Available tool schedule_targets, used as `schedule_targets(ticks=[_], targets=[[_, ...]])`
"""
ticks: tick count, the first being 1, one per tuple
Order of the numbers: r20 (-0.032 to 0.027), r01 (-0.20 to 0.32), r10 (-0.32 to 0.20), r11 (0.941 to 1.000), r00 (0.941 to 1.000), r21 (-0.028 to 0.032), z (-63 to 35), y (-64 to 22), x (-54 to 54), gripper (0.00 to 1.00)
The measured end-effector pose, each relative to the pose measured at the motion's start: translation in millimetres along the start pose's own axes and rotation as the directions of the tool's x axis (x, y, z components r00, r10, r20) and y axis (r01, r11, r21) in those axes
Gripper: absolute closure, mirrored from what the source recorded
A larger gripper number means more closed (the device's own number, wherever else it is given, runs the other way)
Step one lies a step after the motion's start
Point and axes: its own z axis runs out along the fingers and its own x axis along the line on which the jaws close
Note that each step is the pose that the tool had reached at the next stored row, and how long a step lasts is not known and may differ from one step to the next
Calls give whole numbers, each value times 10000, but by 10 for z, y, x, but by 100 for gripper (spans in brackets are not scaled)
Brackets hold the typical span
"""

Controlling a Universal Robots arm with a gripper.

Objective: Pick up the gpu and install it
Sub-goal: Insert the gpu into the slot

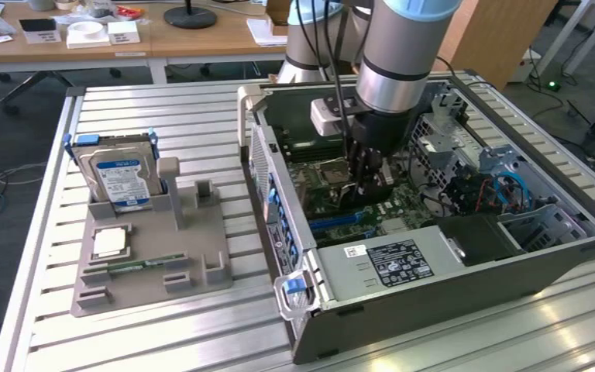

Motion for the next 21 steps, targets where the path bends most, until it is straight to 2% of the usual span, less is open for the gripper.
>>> schedule_targets(ticks=[21], targets=[[-22, 0, 0, 10000, 10000, -1, 21, 87, 0, 74]])
